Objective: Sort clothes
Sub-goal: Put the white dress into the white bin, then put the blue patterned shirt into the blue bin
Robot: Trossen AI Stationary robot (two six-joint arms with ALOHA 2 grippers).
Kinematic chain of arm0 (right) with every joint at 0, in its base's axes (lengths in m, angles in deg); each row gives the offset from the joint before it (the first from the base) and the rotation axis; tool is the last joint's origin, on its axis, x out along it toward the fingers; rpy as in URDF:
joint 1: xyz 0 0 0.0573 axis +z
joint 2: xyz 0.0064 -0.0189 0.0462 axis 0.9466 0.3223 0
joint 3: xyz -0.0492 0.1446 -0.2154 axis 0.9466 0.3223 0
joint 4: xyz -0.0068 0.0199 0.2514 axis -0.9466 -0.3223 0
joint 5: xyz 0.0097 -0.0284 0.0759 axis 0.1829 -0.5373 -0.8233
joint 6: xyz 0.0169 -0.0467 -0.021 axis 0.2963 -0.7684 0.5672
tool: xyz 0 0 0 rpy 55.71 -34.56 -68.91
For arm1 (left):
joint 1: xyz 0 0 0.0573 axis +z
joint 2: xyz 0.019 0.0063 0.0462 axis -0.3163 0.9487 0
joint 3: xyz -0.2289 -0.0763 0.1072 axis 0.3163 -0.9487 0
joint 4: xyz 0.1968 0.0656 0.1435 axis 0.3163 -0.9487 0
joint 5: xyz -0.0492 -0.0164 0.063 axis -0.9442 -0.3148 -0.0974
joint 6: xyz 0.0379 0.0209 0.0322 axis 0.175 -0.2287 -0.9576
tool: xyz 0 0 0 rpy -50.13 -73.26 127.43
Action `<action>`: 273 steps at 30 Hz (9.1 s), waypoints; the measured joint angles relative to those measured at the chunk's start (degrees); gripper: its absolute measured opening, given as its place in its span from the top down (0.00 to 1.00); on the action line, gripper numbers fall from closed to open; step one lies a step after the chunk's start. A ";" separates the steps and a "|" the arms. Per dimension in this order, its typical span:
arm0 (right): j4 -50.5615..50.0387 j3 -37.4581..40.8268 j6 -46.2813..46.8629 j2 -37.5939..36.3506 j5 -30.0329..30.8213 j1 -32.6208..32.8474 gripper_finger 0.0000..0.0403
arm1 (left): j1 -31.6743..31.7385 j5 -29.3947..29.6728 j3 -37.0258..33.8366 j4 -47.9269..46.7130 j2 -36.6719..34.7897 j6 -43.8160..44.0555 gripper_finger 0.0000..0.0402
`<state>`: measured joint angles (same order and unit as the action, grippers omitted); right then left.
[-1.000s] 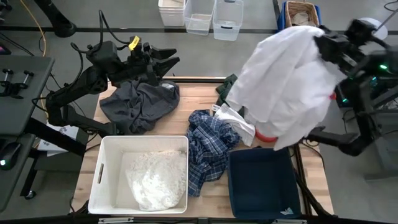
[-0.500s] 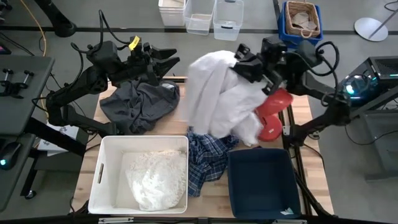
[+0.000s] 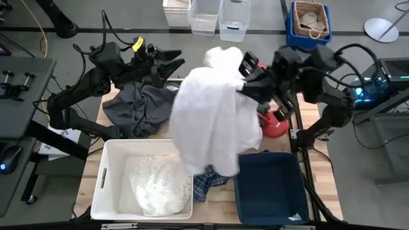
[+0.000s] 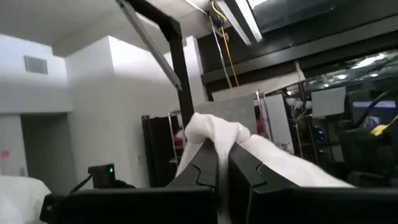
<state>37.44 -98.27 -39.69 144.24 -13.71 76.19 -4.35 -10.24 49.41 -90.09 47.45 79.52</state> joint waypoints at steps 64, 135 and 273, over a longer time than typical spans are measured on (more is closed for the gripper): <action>21.29 -10.27 21.21 41.65 -15.08 -0.46 1.00 | -0.76 -10.56 -0.02 -7.42 -12.99 0.95 0.38; -15.33 20.70 -10.83 14.06 4.85 1.79 1.00 | -23.30 19.18 -29.79 15.44 -25.37 1.51 0.38; -36.98 47.48 9.23 23.70 14.06 1.37 0.98 | -23.21 26.53 -29.81 3.39 -24.46 -2.56 0.38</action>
<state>0.46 -50.79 -30.46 167.94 0.35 77.56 -27.56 16.30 19.60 -86.70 22.99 76.96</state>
